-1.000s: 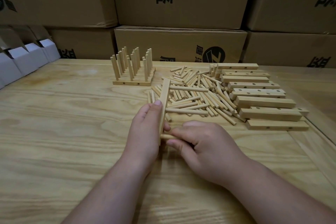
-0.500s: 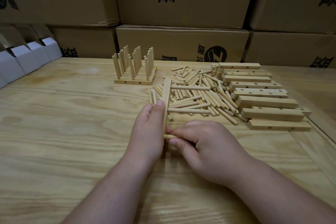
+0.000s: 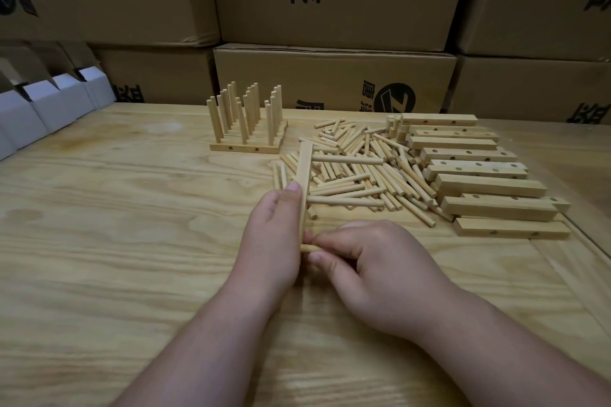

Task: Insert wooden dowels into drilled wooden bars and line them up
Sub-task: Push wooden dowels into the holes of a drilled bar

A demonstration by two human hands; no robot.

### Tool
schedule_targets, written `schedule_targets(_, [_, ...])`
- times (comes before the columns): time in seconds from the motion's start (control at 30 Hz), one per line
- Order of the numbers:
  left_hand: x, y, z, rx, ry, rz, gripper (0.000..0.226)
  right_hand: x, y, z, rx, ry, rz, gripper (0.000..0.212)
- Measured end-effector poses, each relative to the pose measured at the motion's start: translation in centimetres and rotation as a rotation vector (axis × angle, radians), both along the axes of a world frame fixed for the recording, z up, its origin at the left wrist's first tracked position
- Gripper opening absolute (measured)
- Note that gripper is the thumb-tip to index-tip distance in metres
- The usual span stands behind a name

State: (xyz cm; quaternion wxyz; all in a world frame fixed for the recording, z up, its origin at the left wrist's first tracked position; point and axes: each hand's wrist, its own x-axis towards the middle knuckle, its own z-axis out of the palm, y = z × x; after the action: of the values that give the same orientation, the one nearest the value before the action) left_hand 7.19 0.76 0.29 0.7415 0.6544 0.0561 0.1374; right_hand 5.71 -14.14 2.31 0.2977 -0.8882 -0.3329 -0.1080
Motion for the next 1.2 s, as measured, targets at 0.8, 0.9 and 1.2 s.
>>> schedule_targets(0.8, [-0.1,0.2,0.2,0.092,0.011,-0.108,0.045,0.8,-1.0,-0.6,-0.011,-0.095,0.037,0.025])
schedule_targets(0.9, [0.0,0.6,0.6,-0.038,0.084,-0.131,0.051,0.8,-1.3,-0.1,-0.035,-0.288,-0.009,0.023])
schedule_targets(1.2, [0.0,1.3,0.8,-0.202,0.059,-0.251,0.029,1.6,-1.9,-0.2,0.073,-0.438,-0.05,0.023])
